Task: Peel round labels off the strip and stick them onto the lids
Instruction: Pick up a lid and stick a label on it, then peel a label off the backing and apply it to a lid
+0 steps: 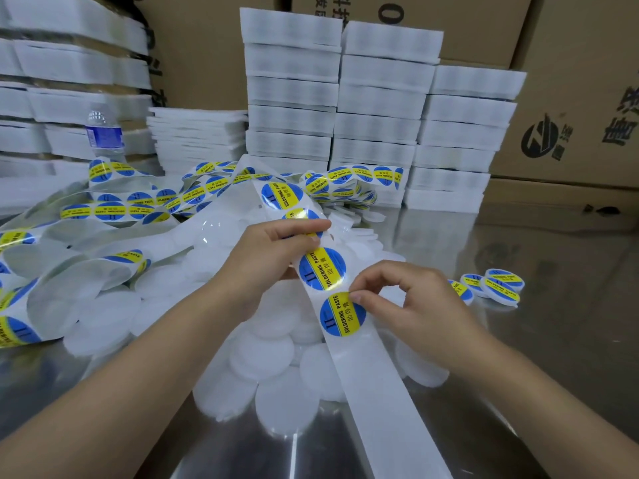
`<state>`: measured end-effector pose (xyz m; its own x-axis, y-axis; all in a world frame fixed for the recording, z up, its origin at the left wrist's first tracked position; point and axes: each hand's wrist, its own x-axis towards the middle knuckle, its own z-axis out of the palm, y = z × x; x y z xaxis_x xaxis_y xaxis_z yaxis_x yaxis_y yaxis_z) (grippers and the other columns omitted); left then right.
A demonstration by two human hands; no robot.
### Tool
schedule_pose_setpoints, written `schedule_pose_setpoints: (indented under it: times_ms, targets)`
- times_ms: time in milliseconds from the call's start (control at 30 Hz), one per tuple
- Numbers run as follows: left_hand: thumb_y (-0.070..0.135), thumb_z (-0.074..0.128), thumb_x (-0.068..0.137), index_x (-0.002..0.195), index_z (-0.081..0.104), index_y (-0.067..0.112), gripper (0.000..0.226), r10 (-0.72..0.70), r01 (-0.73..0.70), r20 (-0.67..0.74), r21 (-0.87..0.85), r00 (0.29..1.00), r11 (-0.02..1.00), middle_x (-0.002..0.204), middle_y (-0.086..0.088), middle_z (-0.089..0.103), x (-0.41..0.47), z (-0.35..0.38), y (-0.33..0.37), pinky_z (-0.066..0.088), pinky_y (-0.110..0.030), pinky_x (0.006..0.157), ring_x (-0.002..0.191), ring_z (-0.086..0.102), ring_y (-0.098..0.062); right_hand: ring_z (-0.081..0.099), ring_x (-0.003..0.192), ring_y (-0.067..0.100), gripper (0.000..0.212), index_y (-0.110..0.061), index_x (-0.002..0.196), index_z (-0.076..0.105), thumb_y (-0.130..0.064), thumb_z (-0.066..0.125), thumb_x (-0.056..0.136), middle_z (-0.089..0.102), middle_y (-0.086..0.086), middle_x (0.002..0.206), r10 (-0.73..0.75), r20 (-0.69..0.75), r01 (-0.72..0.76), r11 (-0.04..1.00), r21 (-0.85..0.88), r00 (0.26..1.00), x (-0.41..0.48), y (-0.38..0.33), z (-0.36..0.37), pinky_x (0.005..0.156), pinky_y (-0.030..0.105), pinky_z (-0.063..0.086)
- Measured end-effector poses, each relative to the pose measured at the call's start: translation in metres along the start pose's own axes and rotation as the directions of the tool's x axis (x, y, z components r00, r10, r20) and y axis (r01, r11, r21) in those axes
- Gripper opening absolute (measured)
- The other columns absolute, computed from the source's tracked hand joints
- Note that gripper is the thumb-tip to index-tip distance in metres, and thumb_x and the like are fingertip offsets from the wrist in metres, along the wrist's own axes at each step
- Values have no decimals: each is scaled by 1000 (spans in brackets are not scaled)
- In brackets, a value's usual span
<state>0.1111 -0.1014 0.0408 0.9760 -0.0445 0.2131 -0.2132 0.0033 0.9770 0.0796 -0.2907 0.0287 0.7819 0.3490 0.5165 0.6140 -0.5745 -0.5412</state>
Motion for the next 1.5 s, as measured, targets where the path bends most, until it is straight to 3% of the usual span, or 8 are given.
schedule_pose_setpoints:
  times_ms: [267,567,667,867,1067,1167,1400,1500]
  targets:
    - [-6,57,83,78,78,31,43,115,-165,-275,-169,954,972,92,1,72,4,-6,3,44,-40,83,91,64,-23,52,91,-6,22,-32,74,62,-15,64,86,52,-16,109,58,258,-91,989,118,965,1,-3,-3,84,13,40]
    - [-12,50,81,81,73,30,48,63,-150,-407,-185,911,971,80,10,73,6,-11,5,54,-33,77,66,68,-9,57,90,21,31,3,98,63,-14,66,72,61,13,97,100,282,-270,697,665,954,7,4,-24,81,30,50]
    - [-13,47,83,88,71,22,43,49,-127,-354,-201,934,971,86,5,74,6,-12,6,53,-32,76,66,68,-11,55,72,13,29,-6,85,68,-24,69,62,63,4,78,219,192,-288,614,735,957,11,5,-28,67,23,53]
    - [-10,48,83,88,71,25,42,-7,-38,-306,-141,952,989,92,5,74,5,-9,6,50,-41,97,87,69,-18,45,52,9,2,-20,80,70,-21,68,81,54,-5,63,449,120,-461,822,335,886,13,14,-34,56,21,44]
    - [-10,47,84,86,71,26,43,-19,-16,-299,-114,954,993,92,7,74,7,-8,2,53,-29,80,73,69,-7,62,81,4,104,-58,129,26,-66,78,39,53,-19,99,499,319,-472,866,-163,805,4,22,-41,80,26,49]
    - [-8,48,86,82,72,28,44,2,-12,-287,-34,958,999,93,8,73,8,-8,0,51,-30,84,90,65,-11,60,84,-2,123,-69,129,-2,-66,79,36,44,-25,108,498,432,-394,865,-311,752,-2,25,-42,75,21,49]
    - [-1,51,89,73,75,27,40,-30,43,-115,107,993,993,91,5,75,5,-5,-4,42,-13,56,77,61,-6,60,71,0,123,-64,133,-9,-55,81,49,43,-29,107,482,443,-342,868,-360,756,-3,24,-36,63,15,46]
    - [-3,51,86,67,78,26,44,-76,79,-26,130,997,988,92,-1,75,2,-4,-3,50,-32,87,83,62,-12,59,69,2,120,-66,132,-7,-48,82,53,48,-21,102,433,335,-396,901,-176,837,1,26,-35,67,22,51]
